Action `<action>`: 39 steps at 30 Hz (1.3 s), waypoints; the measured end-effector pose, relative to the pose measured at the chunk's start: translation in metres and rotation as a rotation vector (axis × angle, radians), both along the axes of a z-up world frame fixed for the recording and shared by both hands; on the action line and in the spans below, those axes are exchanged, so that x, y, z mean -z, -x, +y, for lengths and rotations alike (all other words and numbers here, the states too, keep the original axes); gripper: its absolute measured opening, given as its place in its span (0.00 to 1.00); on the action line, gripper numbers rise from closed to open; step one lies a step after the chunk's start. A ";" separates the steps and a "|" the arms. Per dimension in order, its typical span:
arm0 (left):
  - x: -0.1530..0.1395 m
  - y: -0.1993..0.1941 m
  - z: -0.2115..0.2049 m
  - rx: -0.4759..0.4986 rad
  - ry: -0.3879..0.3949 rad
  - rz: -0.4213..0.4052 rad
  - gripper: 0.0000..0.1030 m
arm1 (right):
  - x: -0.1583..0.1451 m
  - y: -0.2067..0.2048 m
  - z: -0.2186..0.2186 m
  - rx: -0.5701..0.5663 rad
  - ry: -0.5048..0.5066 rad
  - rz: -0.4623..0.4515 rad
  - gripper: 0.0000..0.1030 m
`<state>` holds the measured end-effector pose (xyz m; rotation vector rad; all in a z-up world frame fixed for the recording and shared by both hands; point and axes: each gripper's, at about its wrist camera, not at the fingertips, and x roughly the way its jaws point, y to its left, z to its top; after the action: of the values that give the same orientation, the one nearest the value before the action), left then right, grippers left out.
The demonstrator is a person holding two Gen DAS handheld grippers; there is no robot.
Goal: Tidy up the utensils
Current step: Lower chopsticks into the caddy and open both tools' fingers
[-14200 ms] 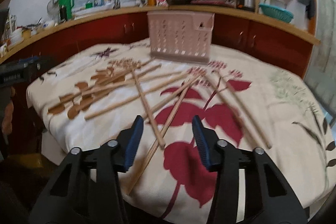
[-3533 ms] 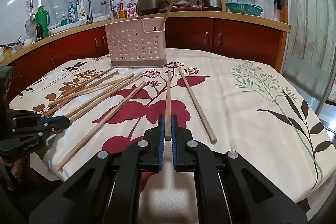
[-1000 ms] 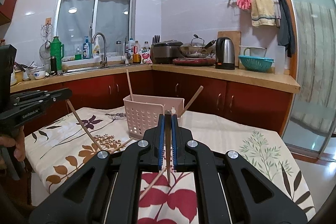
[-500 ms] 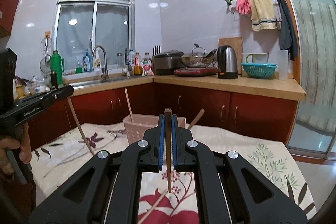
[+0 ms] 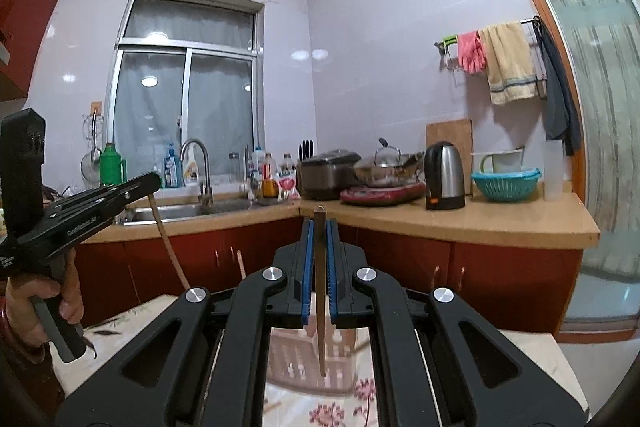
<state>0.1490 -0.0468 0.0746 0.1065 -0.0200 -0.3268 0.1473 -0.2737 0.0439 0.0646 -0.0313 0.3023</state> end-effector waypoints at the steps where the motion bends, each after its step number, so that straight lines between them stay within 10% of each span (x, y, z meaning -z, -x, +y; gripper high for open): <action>1: -0.002 -0.003 0.000 -0.002 0.003 -0.009 0.06 | -0.003 -0.006 0.000 -0.001 -0.001 -0.007 0.06; 9: -0.008 -0.041 0.001 -0.029 0.020 -0.040 0.06 | -0.003 -0.047 0.003 -0.010 -0.010 -0.016 0.06; 25: 0.084 -0.089 -0.003 -0.038 -0.005 0.180 0.09 | 0.073 -0.101 0.020 -0.008 0.021 0.178 0.07; 30: 0.094 -0.080 0.005 -0.057 -0.006 0.219 0.43 | 0.076 -0.088 0.018 0.016 -0.002 0.187 0.29; 39: 0.114 -0.045 0.018 -0.099 -0.037 0.258 0.55 | 0.077 -0.041 0.015 0.064 0.022 0.199 0.36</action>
<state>0.1936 -0.0292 -0.0391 0.1007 0.2466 -0.2404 0.1884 -0.2589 -0.0336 0.0716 0.1668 0.2313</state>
